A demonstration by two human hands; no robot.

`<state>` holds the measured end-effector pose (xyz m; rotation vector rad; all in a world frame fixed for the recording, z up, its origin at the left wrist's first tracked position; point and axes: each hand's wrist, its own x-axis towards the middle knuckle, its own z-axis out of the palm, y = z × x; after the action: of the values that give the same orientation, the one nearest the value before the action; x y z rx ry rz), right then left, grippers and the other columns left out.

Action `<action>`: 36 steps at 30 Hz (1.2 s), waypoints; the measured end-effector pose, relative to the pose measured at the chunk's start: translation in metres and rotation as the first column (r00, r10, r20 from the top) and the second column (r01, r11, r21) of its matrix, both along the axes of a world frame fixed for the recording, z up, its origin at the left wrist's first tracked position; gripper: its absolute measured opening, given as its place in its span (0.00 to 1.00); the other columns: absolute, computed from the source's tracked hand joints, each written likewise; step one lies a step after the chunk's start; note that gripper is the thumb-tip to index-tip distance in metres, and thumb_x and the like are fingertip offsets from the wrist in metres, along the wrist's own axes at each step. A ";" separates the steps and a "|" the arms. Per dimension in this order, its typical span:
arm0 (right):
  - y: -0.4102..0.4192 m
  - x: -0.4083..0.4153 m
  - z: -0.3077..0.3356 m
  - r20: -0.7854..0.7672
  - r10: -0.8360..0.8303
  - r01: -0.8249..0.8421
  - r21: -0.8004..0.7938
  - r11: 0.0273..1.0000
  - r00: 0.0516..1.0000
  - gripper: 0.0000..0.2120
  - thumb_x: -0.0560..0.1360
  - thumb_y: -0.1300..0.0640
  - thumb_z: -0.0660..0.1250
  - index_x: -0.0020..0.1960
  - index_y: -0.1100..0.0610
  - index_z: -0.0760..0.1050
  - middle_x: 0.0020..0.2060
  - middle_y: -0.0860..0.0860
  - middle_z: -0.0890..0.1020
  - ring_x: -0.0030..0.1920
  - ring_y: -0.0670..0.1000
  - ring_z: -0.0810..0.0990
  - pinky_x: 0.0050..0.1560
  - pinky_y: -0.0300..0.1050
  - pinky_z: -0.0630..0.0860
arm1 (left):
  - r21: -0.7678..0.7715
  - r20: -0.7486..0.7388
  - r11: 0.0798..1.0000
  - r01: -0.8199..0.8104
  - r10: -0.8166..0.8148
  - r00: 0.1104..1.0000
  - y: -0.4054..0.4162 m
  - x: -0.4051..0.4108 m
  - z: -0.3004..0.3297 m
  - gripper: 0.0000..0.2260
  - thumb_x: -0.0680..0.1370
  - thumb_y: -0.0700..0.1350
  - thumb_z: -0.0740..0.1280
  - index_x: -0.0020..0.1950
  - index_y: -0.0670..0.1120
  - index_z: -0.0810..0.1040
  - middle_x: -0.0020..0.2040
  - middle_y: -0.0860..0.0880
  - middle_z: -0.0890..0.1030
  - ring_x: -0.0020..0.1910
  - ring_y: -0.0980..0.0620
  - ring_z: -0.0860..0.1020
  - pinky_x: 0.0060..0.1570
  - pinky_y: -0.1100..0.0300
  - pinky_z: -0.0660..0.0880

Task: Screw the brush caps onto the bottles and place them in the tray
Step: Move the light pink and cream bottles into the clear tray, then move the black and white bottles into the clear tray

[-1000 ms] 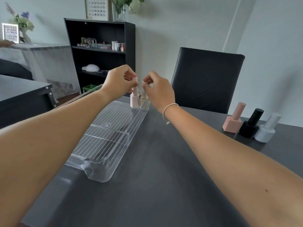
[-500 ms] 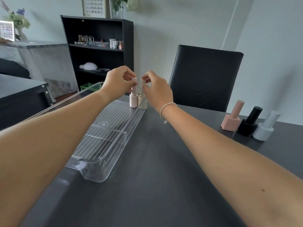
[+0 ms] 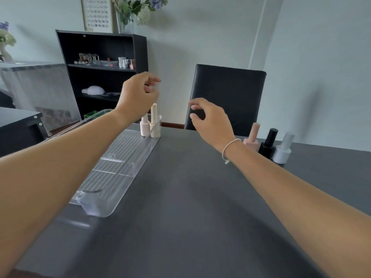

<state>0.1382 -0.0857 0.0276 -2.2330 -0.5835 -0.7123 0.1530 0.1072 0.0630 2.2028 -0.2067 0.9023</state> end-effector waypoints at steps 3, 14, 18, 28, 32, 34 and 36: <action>-0.037 -0.010 0.004 0.022 -0.076 0.076 0.026 0.997 0.997 0.14 0.75 0.58 0.62 0.60 0.52 0.74 0.55 0.47 0.80 0.48 0.46 0.78 0.42 0.26 0.64 | 0.030 0.025 0.994 0.109 -0.110 0.994 -0.037 -0.012 0.011 0.10 0.75 0.41 0.63 0.56 0.48 0.77 0.53 0.49 0.78 0.47 0.55 0.77 0.43 0.73 0.69; -0.165 -0.039 0.000 -0.019 -0.297 0.298 0.088 0.951 0.955 0.14 0.74 0.59 0.61 0.59 0.51 0.74 0.59 0.47 0.77 0.59 0.47 0.74 0.55 0.37 0.65 | 0.244 -0.171 0.859 0.450 -0.418 0.892 -0.173 -0.033 -0.006 0.09 0.76 0.44 0.64 0.55 0.51 0.77 0.55 0.51 0.78 0.51 0.56 0.73 0.44 0.74 0.68; -0.187 -0.039 -0.020 -0.105 -0.313 0.324 0.107 0.940 0.944 0.14 0.74 0.57 0.61 0.59 0.50 0.74 0.60 0.46 0.77 0.58 0.46 0.73 0.55 0.38 0.65 | 0.371 -0.281 0.790 0.488 -0.405 0.870 -0.201 -0.030 -0.013 0.12 0.76 0.43 0.64 0.59 0.49 0.76 0.58 0.49 0.77 0.55 0.53 0.75 0.56 0.60 0.71; -0.196 -0.033 -0.038 -0.161 -0.286 0.310 0.160 0.937 0.945 0.08 0.75 0.52 0.60 0.53 0.48 0.73 0.43 0.43 0.77 0.42 0.46 0.74 0.35 0.33 0.66 | 0.386 -0.367 0.783 0.487 -0.354 0.860 -0.229 -0.014 -0.021 0.13 0.75 0.45 0.67 0.59 0.50 0.76 0.57 0.51 0.79 0.46 0.56 0.74 0.52 0.60 0.72; -0.196 -0.032 -0.039 -0.148 -0.292 0.313 0.155 0.937 0.945 0.07 0.76 0.51 0.60 0.53 0.48 0.73 0.42 0.43 0.76 0.42 0.47 0.74 0.34 0.33 0.66 | 0.302 -0.360 0.834 0.463 -0.350 0.865 -0.233 -0.012 -0.026 0.11 0.73 0.45 0.68 0.56 0.51 0.78 0.51 0.50 0.80 0.52 0.51 0.77 0.56 0.54 0.74; -0.196 -0.033 -0.039 -0.143 -0.286 0.308 0.160 0.938 0.947 0.07 0.76 0.52 0.60 0.53 0.49 0.73 0.42 0.44 0.77 0.43 0.48 0.75 0.36 0.33 0.66 | 0.270 -0.342 0.851 0.450 -0.352 0.871 -0.235 -0.011 -0.027 0.10 0.73 0.44 0.69 0.54 0.50 0.79 0.49 0.50 0.81 0.50 0.51 0.78 0.54 0.54 0.75; -0.197 -0.034 -0.039 -0.140 -0.281 0.302 0.165 0.939 0.949 0.07 0.76 0.52 0.61 0.53 0.50 0.73 0.42 0.45 0.77 0.43 0.48 0.76 0.36 0.33 0.67 | 0.262 -0.325 0.855 0.448 -0.359 0.875 -0.235 -0.011 -0.028 0.09 0.72 0.44 0.69 0.52 0.50 0.80 0.48 0.50 0.81 0.49 0.52 0.78 0.52 0.56 0.75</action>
<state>0.1039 -0.2827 -0.0112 -2.1888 -0.1206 -0.7461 0.1419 -0.1282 0.0354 2.4222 -0.7144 0.3456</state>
